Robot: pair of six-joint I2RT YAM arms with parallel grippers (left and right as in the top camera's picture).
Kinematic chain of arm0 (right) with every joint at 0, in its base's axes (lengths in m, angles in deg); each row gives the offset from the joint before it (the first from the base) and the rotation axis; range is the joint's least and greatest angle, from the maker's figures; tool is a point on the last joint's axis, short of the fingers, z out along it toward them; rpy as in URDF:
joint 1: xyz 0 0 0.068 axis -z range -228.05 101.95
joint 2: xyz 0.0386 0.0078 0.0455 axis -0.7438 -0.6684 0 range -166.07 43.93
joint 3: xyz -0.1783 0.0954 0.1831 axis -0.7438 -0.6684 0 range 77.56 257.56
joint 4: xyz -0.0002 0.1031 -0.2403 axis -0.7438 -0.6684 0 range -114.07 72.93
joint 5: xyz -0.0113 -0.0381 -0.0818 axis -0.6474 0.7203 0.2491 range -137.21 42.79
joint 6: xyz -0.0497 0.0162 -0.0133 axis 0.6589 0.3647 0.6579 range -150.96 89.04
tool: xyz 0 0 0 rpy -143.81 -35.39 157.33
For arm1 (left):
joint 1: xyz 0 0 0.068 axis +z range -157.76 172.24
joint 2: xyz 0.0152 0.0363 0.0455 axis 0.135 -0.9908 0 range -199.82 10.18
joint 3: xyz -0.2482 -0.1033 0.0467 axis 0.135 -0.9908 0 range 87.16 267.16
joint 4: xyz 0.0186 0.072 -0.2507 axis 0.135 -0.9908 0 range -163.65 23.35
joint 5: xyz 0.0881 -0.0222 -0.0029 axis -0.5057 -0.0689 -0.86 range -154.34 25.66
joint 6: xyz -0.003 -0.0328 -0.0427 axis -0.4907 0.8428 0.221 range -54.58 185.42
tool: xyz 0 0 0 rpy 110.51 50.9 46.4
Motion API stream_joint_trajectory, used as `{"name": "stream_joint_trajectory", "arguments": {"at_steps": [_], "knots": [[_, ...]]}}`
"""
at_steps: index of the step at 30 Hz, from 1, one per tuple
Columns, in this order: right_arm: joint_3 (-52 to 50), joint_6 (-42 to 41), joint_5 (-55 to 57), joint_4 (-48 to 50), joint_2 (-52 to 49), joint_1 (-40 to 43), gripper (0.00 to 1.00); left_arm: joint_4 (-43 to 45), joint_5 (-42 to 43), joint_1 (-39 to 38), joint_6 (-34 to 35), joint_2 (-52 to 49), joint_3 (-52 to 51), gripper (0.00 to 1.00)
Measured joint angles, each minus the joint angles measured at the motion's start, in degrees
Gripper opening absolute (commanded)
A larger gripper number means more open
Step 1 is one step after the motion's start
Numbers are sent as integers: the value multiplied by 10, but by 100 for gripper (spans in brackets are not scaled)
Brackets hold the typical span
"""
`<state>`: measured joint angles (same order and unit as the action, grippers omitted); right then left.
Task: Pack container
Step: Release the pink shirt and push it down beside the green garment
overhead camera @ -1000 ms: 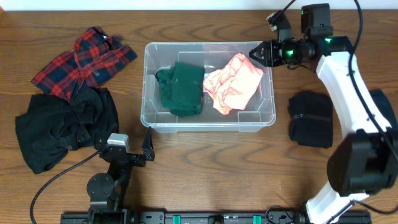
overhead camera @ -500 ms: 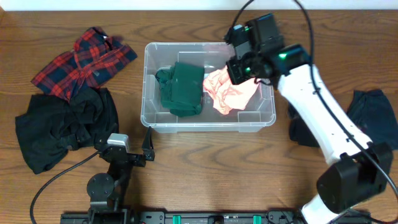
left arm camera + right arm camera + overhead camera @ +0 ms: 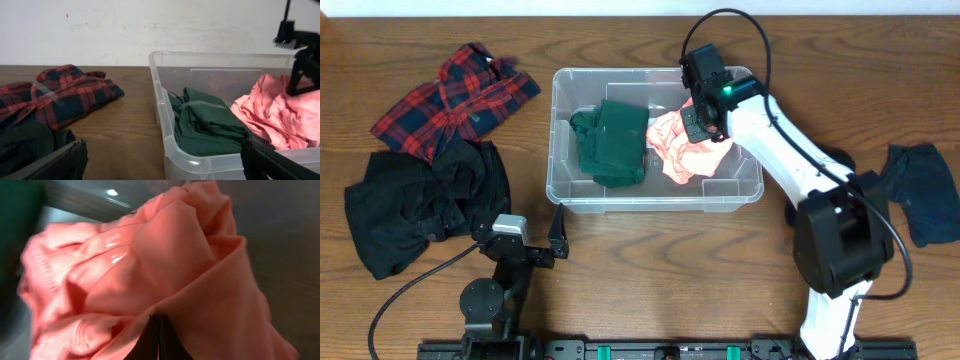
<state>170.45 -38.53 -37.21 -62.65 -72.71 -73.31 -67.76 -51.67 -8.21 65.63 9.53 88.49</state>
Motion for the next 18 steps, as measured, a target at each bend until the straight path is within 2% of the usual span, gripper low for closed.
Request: {"name": "stream_joint_trajectory", "arguments": {"at_steps": [18], "knots": [[0, -9, 85, 96, -66, 0, 1, 0, 0, 0, 0, 0, 0, 98]]}}
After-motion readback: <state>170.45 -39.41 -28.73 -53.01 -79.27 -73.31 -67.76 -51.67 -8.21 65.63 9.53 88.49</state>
